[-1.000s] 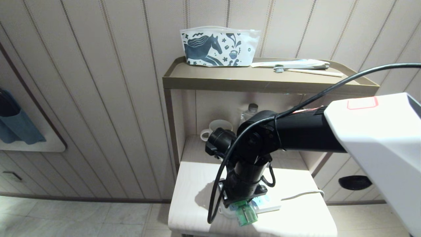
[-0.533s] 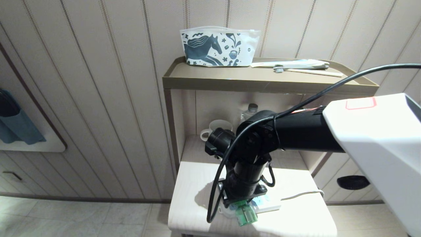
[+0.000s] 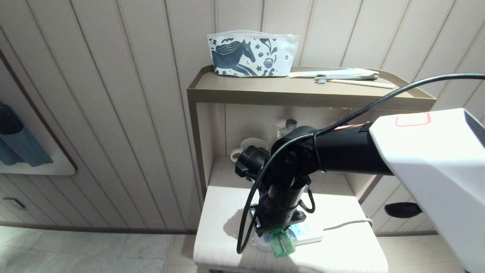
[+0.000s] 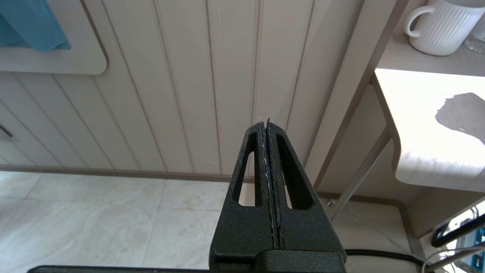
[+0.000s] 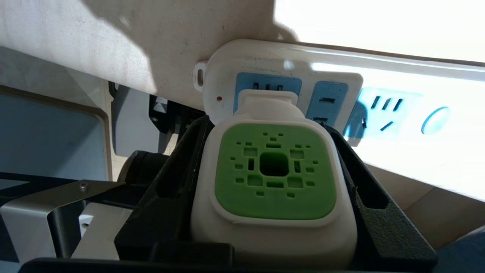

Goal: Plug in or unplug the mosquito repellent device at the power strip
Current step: Insert the plug into the socket

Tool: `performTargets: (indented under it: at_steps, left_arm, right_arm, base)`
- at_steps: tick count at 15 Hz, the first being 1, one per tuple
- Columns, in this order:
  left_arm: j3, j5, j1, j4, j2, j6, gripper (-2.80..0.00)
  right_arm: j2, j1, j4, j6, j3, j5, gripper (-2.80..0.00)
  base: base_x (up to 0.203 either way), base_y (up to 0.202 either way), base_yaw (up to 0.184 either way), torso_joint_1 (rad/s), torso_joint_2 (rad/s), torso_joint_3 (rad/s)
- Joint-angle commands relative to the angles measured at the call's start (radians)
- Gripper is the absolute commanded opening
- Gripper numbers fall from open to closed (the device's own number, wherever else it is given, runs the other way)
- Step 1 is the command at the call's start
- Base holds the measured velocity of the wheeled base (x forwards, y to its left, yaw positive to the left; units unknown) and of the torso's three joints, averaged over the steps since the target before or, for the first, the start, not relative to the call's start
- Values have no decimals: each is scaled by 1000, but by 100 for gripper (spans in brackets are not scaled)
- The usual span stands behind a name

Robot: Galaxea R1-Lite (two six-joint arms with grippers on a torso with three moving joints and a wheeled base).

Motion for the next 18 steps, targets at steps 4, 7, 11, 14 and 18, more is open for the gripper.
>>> performTargets:
  at_steps: [4,7,11,14,18]
  left_arm:
    - [0,0,0,1,1,0,-280]
    - [0,0,0,1,1,0,-280]
    - [0,0,-1,1,1,0,-280]
    - [0,0,-1,1,1,0,-280]
    - [0,0,0,1,1,0,-280]
  right_arm:
    - [10,1,3,4,13,0,-280]
    - [13,4,3,4,15,-1,-280]
    - [36,1,3,4,6,-1,-280]
    - [52,1,2,4,2,-1,-280]
    - [54,4,2,4,12,-1,-280]
  base:
    - [0,0,0,0,0,0]
    - [0,0,0,0,0,0]
    - [0,0,0,0,0,0]
    - [0,0,0,0,0,0]
    - [0,0,0,0,0,0]
